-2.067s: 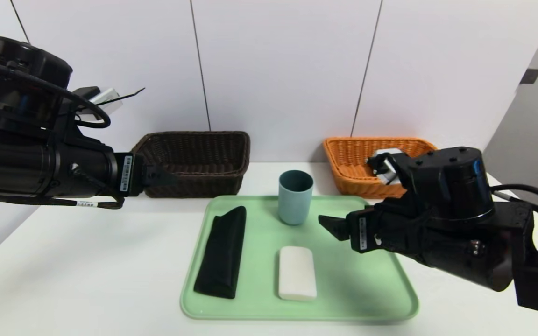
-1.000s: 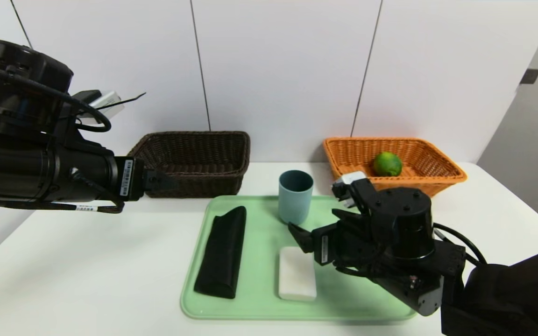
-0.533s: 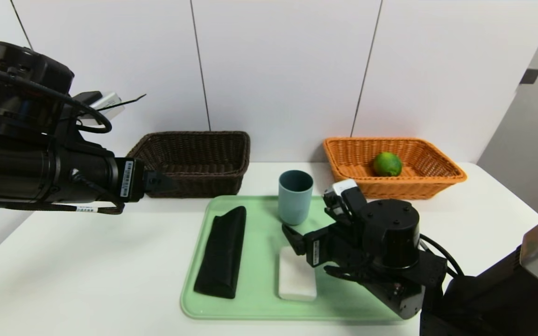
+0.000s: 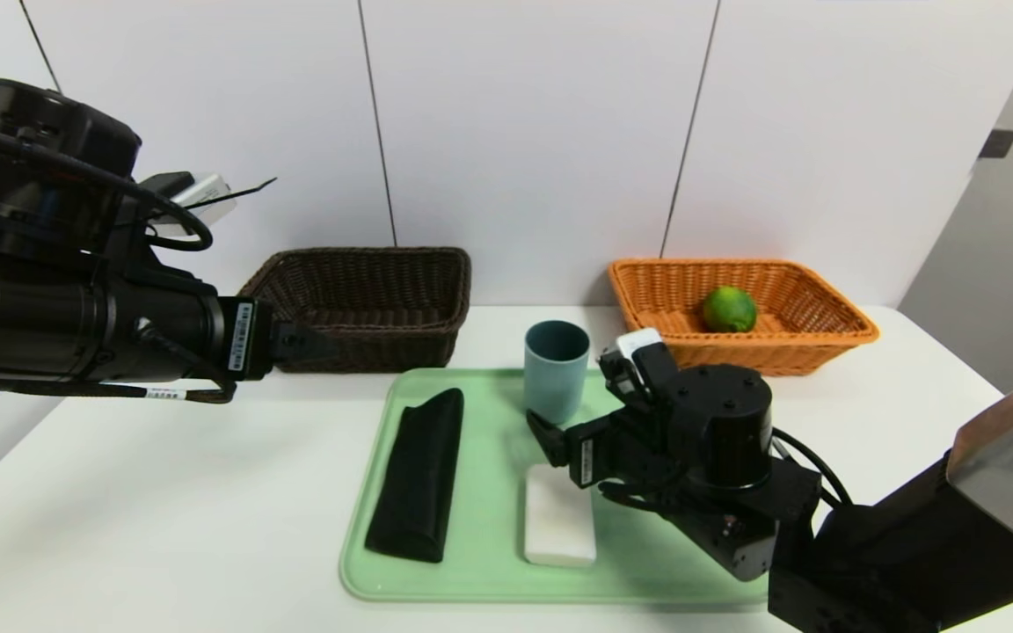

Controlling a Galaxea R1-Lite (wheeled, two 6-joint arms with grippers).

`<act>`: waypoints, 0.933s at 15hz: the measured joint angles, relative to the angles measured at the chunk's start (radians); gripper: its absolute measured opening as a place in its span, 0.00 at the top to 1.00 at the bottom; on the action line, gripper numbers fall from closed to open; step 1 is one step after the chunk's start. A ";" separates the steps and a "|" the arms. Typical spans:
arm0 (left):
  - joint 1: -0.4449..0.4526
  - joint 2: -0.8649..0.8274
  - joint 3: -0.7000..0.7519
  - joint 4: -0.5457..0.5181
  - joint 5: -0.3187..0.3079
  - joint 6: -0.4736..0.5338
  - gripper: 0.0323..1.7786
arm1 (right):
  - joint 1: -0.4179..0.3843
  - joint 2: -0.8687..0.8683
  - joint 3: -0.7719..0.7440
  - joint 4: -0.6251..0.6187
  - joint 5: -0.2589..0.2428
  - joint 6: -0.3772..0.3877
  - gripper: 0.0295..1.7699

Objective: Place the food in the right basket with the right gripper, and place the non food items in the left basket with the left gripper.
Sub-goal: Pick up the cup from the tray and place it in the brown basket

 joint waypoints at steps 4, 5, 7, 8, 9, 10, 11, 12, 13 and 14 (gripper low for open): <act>0.000 0.007 0.000 -0.002 -0.001 0.000 0.05 | -0.027 0.026 -0.046 0.000 0.002 -0.010 0.04; 0.000 0.008 0.000 -0.003 -0.001 -0.001 0.05 | -0.031 0.033 -0.056 0.000 0.003 -0.011 0.04; 0.000 0.011 0.000 -0.003 -0.001 -0.001 0.05 | -0.045 0.050 -0.076 0.000 0.005 -0.012 0.04; 0.001 0.013 -0.001 -0.003 0.000 -0.001 0.05 | -0.052 0.058 -0.088 -0.001 0.009 -0.012 0.04; 0.000 0.014 -0.001 -0.003 -0.001 -0.001 0.05 | -0.056 0.065 -0.095 -0.001 0.011 -0.011 0.04; 0.000 0.016 -0.001 -0.003 -0.001 -0.001 0.05 | -0.056 0.070 -0.103 -0.001 0.012 -0.011 0.04; 0.000 0.019 -0.001 -0.003 -0.001 -0.001 0.05 | -0.057 0.078 -0.114 -0.002 0.014 -0.011 0.04; 0.000 0.020 -0.002 -0.003 -0.001 -0.001 0.05 | -0.057 0.085 -0.124 -0.001 0.016 -0.011 0.04; 0.000 0.022 -0.003 -0.003 -0.001 -0.001 0.05 | -0.058 0.093 -0.137 -0.002 0.015 -0.011 0.04; 0.000 0.025 -0.003 -0.003 -0.001 -0.001 0.05 | -0.058 0.101 -0.148 -0.001 0.016 -0.010 0.04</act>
